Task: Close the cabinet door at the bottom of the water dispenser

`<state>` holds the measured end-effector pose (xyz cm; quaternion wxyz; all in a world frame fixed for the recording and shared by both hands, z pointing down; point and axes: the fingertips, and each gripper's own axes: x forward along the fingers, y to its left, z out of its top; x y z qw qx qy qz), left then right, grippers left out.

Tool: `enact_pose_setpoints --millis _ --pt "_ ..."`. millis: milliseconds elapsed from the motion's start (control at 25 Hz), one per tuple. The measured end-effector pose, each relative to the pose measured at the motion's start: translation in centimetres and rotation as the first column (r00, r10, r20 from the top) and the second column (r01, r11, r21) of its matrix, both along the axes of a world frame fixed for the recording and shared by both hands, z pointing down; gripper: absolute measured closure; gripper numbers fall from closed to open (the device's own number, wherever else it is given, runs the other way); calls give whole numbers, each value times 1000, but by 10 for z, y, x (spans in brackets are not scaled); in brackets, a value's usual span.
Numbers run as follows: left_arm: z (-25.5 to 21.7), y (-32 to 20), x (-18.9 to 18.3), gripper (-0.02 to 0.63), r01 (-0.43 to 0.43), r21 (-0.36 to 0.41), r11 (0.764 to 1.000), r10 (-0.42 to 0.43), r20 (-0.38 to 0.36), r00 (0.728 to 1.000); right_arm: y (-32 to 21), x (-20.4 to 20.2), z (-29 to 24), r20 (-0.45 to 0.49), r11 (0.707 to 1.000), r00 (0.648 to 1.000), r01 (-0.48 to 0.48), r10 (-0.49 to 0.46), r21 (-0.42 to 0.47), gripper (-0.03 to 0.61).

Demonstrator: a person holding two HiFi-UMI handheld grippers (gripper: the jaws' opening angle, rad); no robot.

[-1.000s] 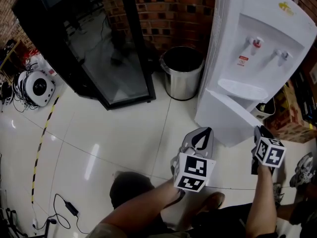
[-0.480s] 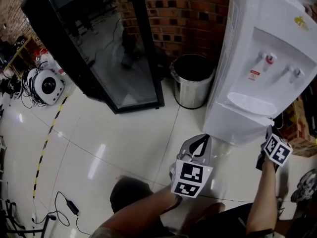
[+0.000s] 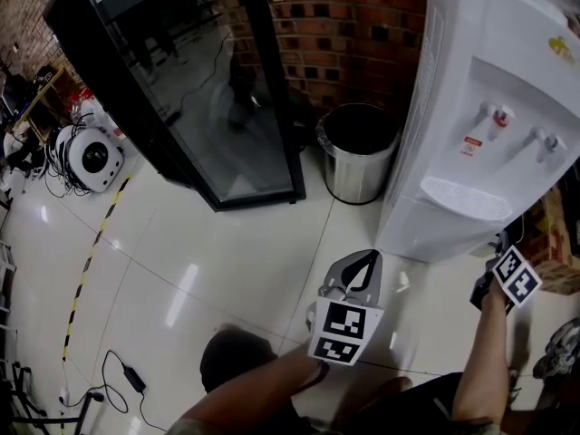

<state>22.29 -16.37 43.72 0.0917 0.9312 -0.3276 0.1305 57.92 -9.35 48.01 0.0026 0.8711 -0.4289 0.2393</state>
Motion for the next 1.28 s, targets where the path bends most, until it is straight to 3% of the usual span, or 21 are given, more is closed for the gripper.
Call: enact_pose_setpoints --millis 240,480,720,960,1120,1280 --pt "-7 6 12 612 -28 21 999 29 -24 999 4 -13 -22 -36 997 997 73 -73 -7 577" --pt "-31 5 0 612 -13 52 999 17 -73 997 4 -65 -77 -146 979 968 206 -204 -4 577" --pt "-71 13 -36 612 0 84 996 9 -110 994 10 -153 -136 -259 926 894 379 -366 -2 577" --pt "-108 27 -94 612 12 115 993 1 -117 993 40 -218 -186 -316 893 861 443 -399 79 578" --pt "-124 33 -133 612 38 129 991 -19 -141 990 56 -270 -199 -324 848 824 519 -464 106 578" --pt "-130 43 -161 612 45 147 988 -26 -127 992 60 -335 -181 -303 770 749 634 -589 68 578"
